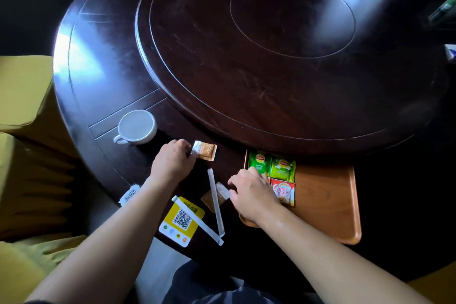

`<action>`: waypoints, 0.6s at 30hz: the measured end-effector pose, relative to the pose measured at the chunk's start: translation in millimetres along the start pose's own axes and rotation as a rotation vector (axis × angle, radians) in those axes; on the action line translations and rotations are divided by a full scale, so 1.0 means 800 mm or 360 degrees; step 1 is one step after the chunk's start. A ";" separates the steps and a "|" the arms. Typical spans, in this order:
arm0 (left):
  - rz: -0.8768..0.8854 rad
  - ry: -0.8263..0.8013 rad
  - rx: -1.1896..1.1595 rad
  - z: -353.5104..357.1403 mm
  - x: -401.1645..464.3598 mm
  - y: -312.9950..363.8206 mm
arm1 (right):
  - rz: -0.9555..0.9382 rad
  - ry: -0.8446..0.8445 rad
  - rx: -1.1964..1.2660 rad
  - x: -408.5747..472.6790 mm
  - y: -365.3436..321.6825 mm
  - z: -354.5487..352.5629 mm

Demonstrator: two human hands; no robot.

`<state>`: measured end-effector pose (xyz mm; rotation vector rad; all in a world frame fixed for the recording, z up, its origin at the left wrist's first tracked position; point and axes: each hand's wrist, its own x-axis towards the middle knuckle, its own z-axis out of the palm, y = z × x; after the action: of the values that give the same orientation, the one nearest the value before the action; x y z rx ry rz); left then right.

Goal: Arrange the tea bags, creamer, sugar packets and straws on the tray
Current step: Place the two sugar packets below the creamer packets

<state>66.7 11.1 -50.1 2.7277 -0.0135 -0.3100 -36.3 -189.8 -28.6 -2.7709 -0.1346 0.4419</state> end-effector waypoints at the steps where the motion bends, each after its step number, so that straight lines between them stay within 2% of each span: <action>1: -0.0008 -0.0010 0.0001 0.001 0.005 0.002 | 0.0008 -0.0026 -0.0059 0.005 -0.005 0.004; 4: -0.0051 -0.0041 -0.0034 0.006 0.013 0.010 | 0.0068 -0.0040 -0.0141 0.017 -0.016 0.015; 11: -0.0287 -0.0079 -0.0224 0.019 0.025 0.021 | 0.0135 -0.0084 -0.0060 0.028 -0.025 0.020; 15: -0.0360 -0.0068 -0.0320 0.022 0.029 0.025 | 0.0193 -0.0025 0.0244 0.027 -0.028 0.008; 18: -0.0335 -0.0103 -0.0249 0.018 0.035 0.028 | 0.0247 0.0042 0.0472 0.024 -0.025 -0.008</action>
<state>91.5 -16.8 -60.5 2.5657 0.2702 -0.4392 -16.6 -170.4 -21.8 -2.5022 0.1424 0.4258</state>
